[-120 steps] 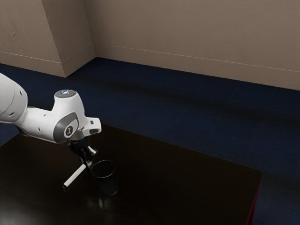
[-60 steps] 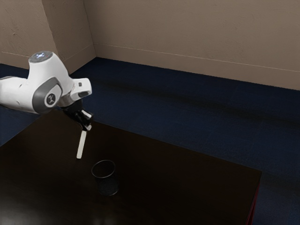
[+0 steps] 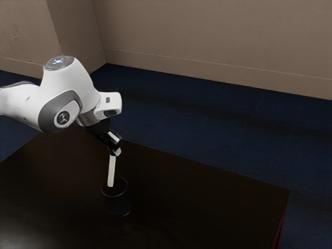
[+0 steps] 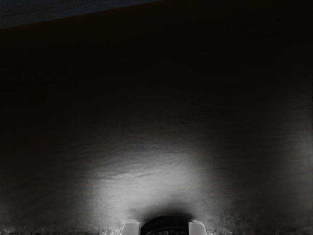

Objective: Put the marker into the pen holder.

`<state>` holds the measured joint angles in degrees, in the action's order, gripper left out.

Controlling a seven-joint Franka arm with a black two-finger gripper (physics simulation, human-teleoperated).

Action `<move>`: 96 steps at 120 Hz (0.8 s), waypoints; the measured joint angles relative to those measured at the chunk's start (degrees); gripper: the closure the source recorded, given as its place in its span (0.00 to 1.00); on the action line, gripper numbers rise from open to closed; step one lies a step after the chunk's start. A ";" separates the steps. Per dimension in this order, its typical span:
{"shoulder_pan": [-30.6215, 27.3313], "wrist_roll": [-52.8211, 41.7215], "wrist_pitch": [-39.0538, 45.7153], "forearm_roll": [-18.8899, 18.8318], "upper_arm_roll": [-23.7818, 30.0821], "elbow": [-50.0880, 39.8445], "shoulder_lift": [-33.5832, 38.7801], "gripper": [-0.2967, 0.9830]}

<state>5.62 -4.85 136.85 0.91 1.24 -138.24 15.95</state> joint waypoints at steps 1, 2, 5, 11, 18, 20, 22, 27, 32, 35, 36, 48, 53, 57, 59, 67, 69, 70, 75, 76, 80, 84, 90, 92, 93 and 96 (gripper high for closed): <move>-0.02 0.05 -0.03 0.07 0.11 -0.07 -0.03 0.80; -0.03 0.09 -0.06 0.14 0.23 -0.13 -0.08 0.80; -0.01 0.23 -0.11 0.33 0.50 -0.26 -0.31 0.80; 0.00 0.48 -0.14 0.62 0.83 -0.39 -1.12 0.80; 0.01 0.73 0.01 0.92 1.19 -0.45 -2.05 0.80; 0.00 0.80 0.06 1.02 1.27 -0.46 -2.25 0.80; 0.00 0.87 0.14 1.11 1.33 -0.47 -2.49 0.80; 0.00 1.03 0.34 1.30 1.42 -0.47 -2.98 0.80; 0.00 1.18 0.50 1.43 1.46 -0.48 -3.43 0.80; 0.00 1.27 0.59 1.49 1.47 -0.52 -3.75 0.80; 0.00 1.29 0.61 1.51 1.47 -0.54 -3.85 0.80; -0.05 1.60 0.87 1.69 1.42 -1.07 -6.47 0.80; -0.09 1.72 1.08 1.74 1.33 -1.18 -8.01 0.80; -0.11 1.80 1.25 1.91 1.25 -1.22 -8.89 0.80; -0.12 1.84 1.33 1.98 1.22 -1.24 -9.16 0.80; -0.12 1.69 1.51 2.54 1.17 -1.25 -9.60 0.71; -0.11 1.59 1.53 2.71 1.16 -1.23 -9.60 0.68; -0.11 1.54 1.54 2.79 1.15 -1.22 -9.59 0.67; -0.11 1.30 1.52 3.10 1.15 -1.11 -9.10 0.59; -0.11 1.25 1.51 3.15 1.16 -1.07 -8.87 0.58; -0.09 1.04 1.31 3.27 1.27 -0.64 -7.20 0.53; -0.04 0.82 0.62 3.13 1.37 0.49 -5.02 0.49; -0.05 0.09 -1.69 2.44 1.55 5.31 -2.87 0.43; -0.07 -0.20 -2.92 2.13 1.72 7.65 -2.57 0.42; -0.06 -0.34 -3.80 1.97 1.79 9.24 -2.51 0.41; -0.05 -0.75 -6.67 1.56 1.94 13.62 -2.43 0.39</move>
<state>5.57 -5.59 130.19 2.47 3.18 -124.62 13.51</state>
